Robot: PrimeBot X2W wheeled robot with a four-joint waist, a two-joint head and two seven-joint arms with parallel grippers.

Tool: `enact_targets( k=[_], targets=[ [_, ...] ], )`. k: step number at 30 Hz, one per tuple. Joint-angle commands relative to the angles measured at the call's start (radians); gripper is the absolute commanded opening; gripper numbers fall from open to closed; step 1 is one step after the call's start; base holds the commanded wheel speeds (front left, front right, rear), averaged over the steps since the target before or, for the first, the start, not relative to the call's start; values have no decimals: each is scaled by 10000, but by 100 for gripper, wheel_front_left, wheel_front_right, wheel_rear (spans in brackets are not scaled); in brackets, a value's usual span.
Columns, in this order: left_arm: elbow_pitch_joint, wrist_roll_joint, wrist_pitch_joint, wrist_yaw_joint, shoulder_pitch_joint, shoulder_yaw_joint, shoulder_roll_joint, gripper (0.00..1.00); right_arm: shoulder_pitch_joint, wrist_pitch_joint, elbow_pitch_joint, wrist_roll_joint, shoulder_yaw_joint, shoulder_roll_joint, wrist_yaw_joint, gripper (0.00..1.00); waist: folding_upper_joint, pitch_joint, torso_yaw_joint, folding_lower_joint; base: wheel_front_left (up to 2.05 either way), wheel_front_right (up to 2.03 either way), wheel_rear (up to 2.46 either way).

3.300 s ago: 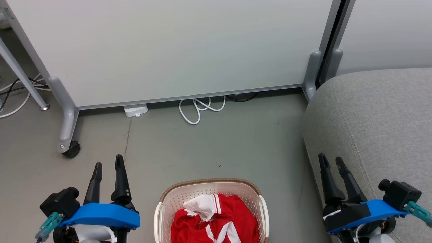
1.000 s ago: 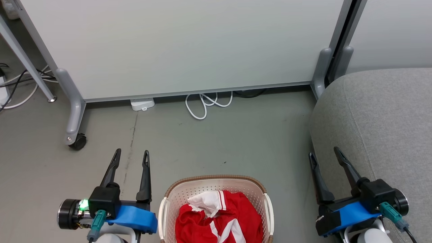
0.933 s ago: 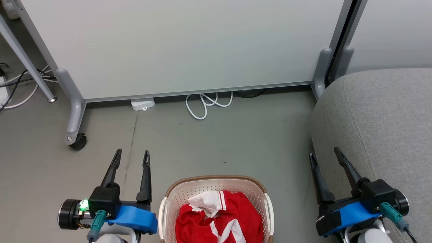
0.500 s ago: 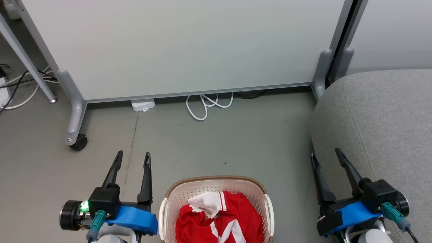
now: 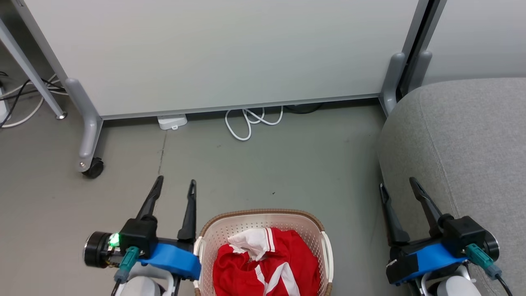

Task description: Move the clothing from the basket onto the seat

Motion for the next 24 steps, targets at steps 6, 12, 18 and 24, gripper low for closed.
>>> enact_targets(
  k=[6,12,18,24],
  targets=[
    [448,-41,-30,-321,-858,-568,207,100,-441,-39,-174,-77,-7,-55,22,100,0,547,-258,1,0,0,0],
    [997,-112,-30,-391,-1755,-1288,583,100,-800,-39,-438,-41,-73,-55,22,100,0,1343,-641,1,0,0,0],
    [1598,-421,-30,-378,-2501,-2449,961,100,-1180,-39,-684,24,-159,-50,22,100,0,2187,-977,1,0,0,0],
    [2587,-919,-30,-377,-3547,-4157,1507,100,-1822,-39,-1041,17,-104,-48,20,100,0,3422,-1341,1,0,0,0]
  ],
)
